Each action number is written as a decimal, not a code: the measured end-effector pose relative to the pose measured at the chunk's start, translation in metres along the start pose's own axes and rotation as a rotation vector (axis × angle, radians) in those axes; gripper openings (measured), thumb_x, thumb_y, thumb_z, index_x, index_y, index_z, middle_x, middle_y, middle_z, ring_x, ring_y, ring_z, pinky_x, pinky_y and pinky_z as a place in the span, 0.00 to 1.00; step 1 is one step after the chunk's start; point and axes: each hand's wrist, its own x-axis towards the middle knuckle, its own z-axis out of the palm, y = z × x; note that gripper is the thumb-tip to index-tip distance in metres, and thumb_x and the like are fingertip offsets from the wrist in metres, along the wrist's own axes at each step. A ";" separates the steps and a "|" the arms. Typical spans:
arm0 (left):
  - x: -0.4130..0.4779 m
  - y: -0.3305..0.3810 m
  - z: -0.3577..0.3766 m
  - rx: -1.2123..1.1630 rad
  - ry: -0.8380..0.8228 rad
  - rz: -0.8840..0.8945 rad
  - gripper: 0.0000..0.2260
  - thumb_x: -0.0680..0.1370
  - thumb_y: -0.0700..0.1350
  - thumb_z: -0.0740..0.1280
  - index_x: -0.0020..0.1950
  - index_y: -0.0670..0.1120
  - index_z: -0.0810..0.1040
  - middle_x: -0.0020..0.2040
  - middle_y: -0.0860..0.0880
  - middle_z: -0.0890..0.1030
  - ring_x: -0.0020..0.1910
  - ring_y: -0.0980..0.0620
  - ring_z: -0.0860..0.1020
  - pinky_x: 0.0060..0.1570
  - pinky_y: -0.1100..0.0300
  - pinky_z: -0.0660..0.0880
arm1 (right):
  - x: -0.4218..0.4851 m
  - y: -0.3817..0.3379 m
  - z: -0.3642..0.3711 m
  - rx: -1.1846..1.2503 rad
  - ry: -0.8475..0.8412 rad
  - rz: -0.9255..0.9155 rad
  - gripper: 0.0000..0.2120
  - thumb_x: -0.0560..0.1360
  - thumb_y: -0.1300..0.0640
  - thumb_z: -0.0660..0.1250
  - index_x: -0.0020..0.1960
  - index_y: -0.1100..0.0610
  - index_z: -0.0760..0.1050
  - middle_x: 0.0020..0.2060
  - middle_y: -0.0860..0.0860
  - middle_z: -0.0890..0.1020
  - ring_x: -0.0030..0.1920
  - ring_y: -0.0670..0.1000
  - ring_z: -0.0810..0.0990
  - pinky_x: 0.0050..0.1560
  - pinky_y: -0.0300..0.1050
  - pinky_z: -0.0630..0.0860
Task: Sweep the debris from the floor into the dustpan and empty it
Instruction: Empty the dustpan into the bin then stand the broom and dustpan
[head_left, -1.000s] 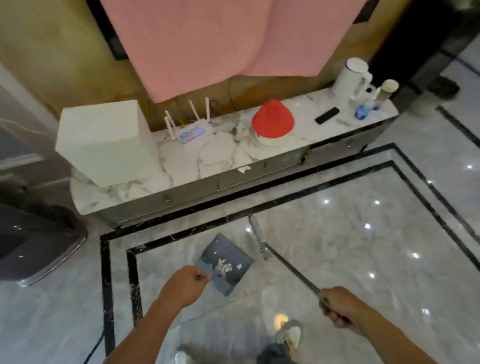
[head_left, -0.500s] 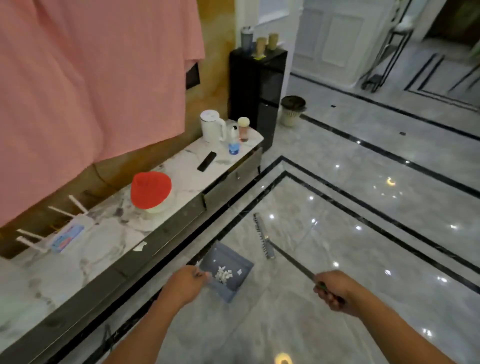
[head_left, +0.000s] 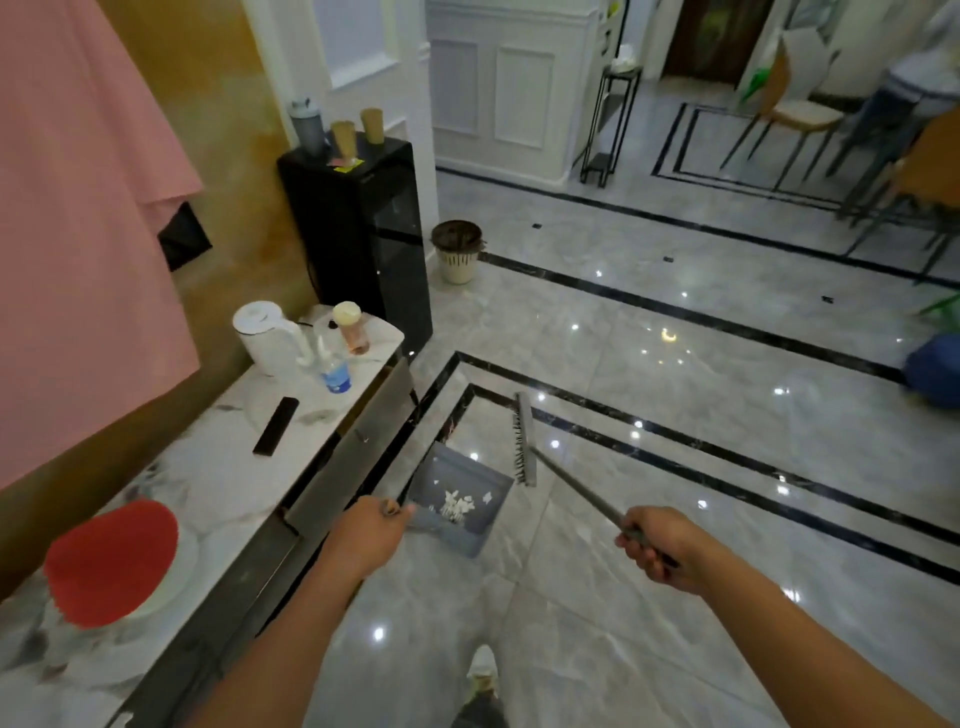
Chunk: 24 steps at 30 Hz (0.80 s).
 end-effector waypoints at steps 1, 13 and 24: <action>0.025 0.016 -0.004 -0.008 -0.013 0.003 0.20 0.80 0.54 0.64 0.33 0.44 0.73 0.33 0.44 0.76 0.32 0.48 0.75 0.36 0.55 0.72 | 0.011 -0.022 -0.005 0.021 0.005 0.000 0.12 0.81 0.58 0.59 0.46 0.64 0.77 0.24 0.51 0.72 0.20 0.45 0.64 0.18 0.36 0.62; 0.207 0.176 -0.034 -0.011 -0.097 0.080 0.18 0.80 0.54 0.65 0.37 0.43 0.78 0.33 0.45 0.77 0.34 0.48 0.76 0.37 0.56 0.70 | 0.103 -0.199 -0.070 0.142 0.086 0.012 0.12 0.81 0.58 0.59 0.46 0.64 0.77 0.24 0.51 0.73 0.20 0.45 0.65 0.18 0.36 0.63; 0.361 0.337 -0.014 -0.047 -0.048 0.059 0.21 0.81 0.50 0.66 0.29 0.49 0.67 0.27 0.50 0.70 0.29 0.51 0.69 0.35 0.55 0.65 | 0.249 -0.351 -0.174 0.156 0.032 -0.025 0.12 0.82 0.57 0.61 0.46 0.64 0.76 0.23 0.51 0.72 0.20 0.45 0.64 0.17 0.36 0.62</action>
